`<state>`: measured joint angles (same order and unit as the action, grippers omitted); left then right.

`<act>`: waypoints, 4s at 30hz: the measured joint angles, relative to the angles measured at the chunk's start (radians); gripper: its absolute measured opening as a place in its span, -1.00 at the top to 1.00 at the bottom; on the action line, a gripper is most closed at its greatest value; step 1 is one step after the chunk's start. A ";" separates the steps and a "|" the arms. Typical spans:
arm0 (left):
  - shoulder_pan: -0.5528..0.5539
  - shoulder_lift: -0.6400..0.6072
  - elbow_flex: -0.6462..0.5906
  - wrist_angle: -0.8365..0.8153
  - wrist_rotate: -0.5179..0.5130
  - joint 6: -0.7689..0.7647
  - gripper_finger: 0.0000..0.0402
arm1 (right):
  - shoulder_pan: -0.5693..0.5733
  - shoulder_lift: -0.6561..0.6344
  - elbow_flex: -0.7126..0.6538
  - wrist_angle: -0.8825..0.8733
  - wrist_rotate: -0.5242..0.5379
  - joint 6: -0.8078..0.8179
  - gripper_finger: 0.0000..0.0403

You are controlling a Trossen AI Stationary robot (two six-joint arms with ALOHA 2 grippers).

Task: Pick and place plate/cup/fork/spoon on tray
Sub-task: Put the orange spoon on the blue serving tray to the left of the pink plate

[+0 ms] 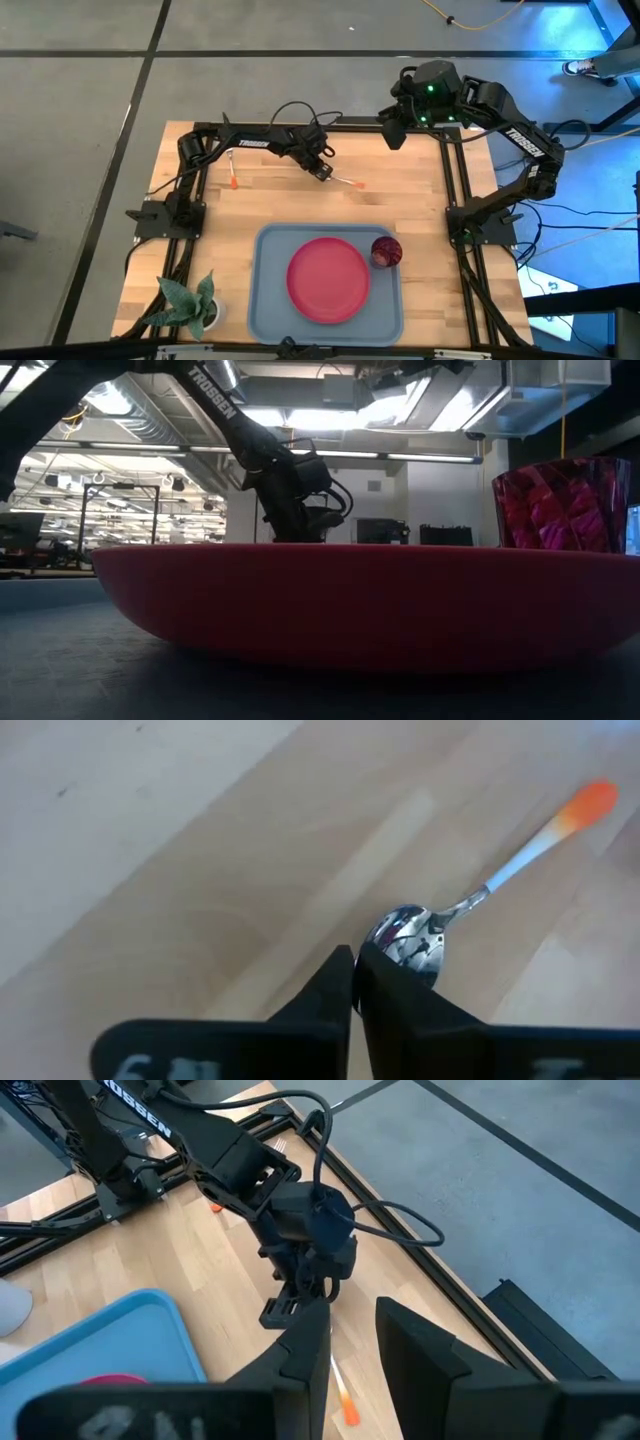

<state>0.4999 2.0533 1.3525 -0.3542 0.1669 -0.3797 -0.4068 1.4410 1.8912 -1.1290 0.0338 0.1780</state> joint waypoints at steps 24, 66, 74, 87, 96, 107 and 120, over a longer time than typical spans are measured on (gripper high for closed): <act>0.010 -0.039 0.545 -0.731 -0.015 0.484 1.00 | 0.000 0.000 0.000 -0.001 0.002 -0.031 0.55; -0.342 -0.399 0.330 -1.219 0.188 0.441 1.00 | 0.000 0.000 0.000 -0.032 0.000 -0.161 0.55; -0.518 -0.408 0.203 -1.219 0.269 0.467 1.00 | 0.000 0.000 0.000 -0.026 0.000 -0.158 0.55; -0.608 -0.249 0.133 -1.111 0.213 0.783 1.00 | 0.000 0.000 0.000 -0.018 0.001 -0.086 0.55; -0.608 -0.154 0.134 -0.984 0.220 0.863 1.00 | 0.000 0.000 0.000 -0.019 0.001 -0.086 0.55; -0.602 -0.058 0.133 -0.908 0.301 0.913 1.00 | 0.000 0.000 0.000 -0.019 0.000 -0.106 0.55; -0.572 -0.007 0.134 -0.743 0.328 0.887 1.00 | 0.000 0.000 0.000 -0.021 0.000 -0.106 0.55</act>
<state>-0.0721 2.0464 1.4860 -1.0977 0.4950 0.5077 -0.4072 1.4410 1.8908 -1.1504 0.0341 0.0723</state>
